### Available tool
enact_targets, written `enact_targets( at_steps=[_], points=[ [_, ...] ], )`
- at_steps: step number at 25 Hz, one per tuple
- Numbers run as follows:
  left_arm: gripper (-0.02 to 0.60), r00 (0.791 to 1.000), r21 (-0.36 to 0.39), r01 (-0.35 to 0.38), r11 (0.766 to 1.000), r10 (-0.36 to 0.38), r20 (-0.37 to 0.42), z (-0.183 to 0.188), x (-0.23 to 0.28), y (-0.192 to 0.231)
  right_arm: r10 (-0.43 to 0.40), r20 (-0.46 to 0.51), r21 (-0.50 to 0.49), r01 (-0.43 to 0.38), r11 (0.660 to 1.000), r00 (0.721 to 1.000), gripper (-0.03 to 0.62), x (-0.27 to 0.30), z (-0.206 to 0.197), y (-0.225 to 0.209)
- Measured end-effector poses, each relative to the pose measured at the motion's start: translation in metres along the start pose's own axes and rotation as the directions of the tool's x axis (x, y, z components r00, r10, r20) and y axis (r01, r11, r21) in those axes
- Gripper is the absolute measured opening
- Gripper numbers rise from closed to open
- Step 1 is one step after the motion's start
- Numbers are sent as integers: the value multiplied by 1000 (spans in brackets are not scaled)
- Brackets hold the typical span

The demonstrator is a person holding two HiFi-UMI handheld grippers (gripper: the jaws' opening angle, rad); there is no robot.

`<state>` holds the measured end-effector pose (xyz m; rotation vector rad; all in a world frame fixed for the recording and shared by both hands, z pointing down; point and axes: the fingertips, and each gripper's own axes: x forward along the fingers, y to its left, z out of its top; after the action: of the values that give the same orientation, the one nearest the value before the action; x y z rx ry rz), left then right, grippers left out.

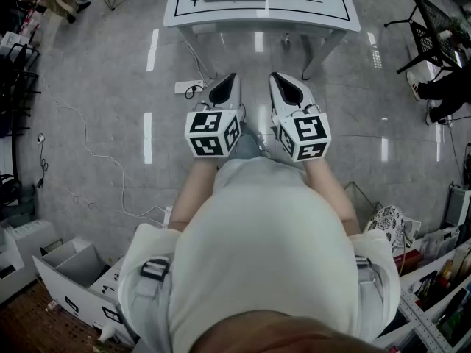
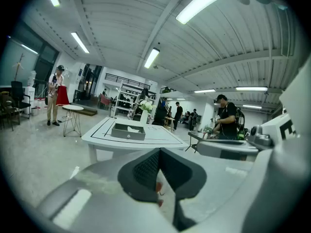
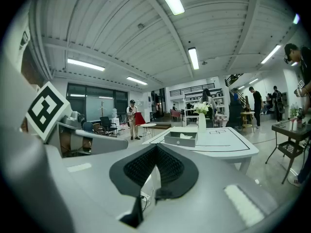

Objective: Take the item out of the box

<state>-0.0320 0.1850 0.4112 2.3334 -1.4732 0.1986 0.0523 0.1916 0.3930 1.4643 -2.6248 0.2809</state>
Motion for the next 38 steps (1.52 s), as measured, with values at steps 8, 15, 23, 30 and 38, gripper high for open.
enact_targets(
  at_steps=[8,15,23,30,38],
  points=[
    [0,1000,5,3,1000,-3,10,1,3,-5,12,-9,9,-12,1000,1000,-3,-4,-3,-5],
    [0,999,3,-27,1000,27,26,2,-2,-4,15,11,25,-16,1000,1000,0,-7,-3,-5],
    [0,999,-23,-33,999,34,23,-2,4,0,38,1,31,-38,999,999,1,0,-7,-6],
    [0,999,-15,-25,1000,26,23,10,37,10,37,-12,35,-37,999,999,0,26,-3,-26],
    [0,999,-23,-34,999,34,21,28,81,34,24,-7,32,-24,999,1000,0,72,12,-55]
  ],
)
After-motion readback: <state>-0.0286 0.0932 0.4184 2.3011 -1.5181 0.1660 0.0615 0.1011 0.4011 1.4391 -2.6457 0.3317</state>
